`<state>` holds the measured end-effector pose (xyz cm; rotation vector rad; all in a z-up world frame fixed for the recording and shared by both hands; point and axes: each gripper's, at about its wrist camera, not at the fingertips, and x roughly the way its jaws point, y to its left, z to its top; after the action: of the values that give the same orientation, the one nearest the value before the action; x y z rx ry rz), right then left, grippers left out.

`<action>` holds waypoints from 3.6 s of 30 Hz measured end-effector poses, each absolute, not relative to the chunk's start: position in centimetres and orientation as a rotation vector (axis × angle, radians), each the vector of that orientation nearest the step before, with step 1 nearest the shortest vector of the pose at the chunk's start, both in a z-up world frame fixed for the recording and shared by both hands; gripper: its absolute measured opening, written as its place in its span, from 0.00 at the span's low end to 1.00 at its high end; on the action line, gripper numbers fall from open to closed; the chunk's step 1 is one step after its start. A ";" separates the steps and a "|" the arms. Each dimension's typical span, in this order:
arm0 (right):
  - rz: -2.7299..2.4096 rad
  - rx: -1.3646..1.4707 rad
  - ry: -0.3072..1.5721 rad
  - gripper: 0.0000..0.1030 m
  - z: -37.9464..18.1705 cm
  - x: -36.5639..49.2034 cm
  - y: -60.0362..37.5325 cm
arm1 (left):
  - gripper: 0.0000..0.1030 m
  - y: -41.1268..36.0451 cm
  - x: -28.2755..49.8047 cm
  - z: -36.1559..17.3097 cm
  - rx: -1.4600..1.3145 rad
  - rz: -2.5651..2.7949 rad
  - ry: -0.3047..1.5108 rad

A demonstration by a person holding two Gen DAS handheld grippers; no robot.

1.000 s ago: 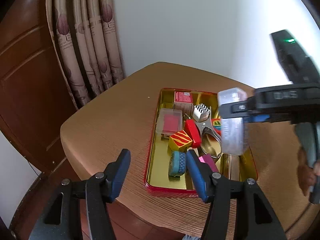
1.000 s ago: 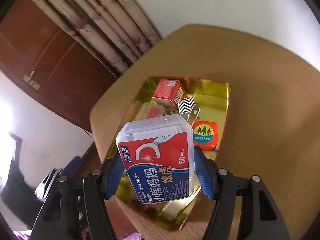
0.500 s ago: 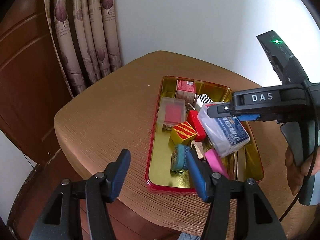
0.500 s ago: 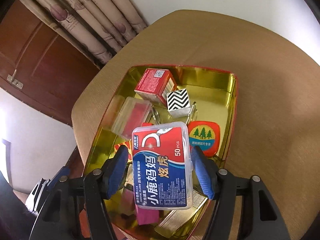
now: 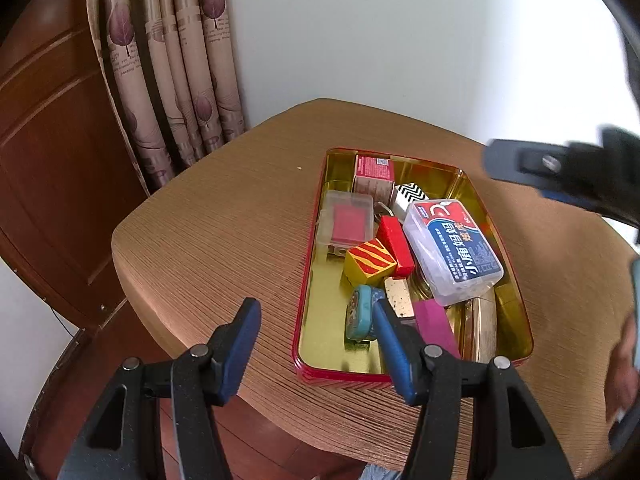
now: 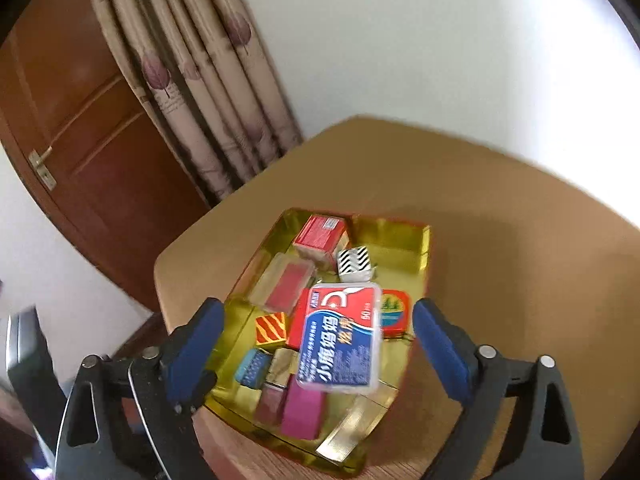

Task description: Organize rigid objects

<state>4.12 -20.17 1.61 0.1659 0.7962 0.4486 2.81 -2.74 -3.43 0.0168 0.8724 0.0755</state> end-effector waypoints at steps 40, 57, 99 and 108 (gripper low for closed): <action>-0.075 0.013 0.187 1.00 9.2 -16.7 -23.1 | 0.59 -6.0 -4.7 4.0 0.075 -0.060 0.526; -0.050 0.029 0.180 1.00 8.3 -17.7 -22.4 | 0.59 -4.5 -4.6 3.8 0.008 -0.045 0.556; -0.012 0.071 0.270 1.00 6.1 -16.5 -23.2 | 0.59 -4.5 -2.6 1.3 0.045 -0.060 0.662; -0.004 0.077 0.288 1.00 5.8 -16.5 -23.2 | 0.59 -4.5 -2.2 1.0 0.041 -0.066 0.677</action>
<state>-16.49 -23.17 5.85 0.0771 0.2881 -0.0042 -2.22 -4.53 1.02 0.0415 0.6768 -0.0661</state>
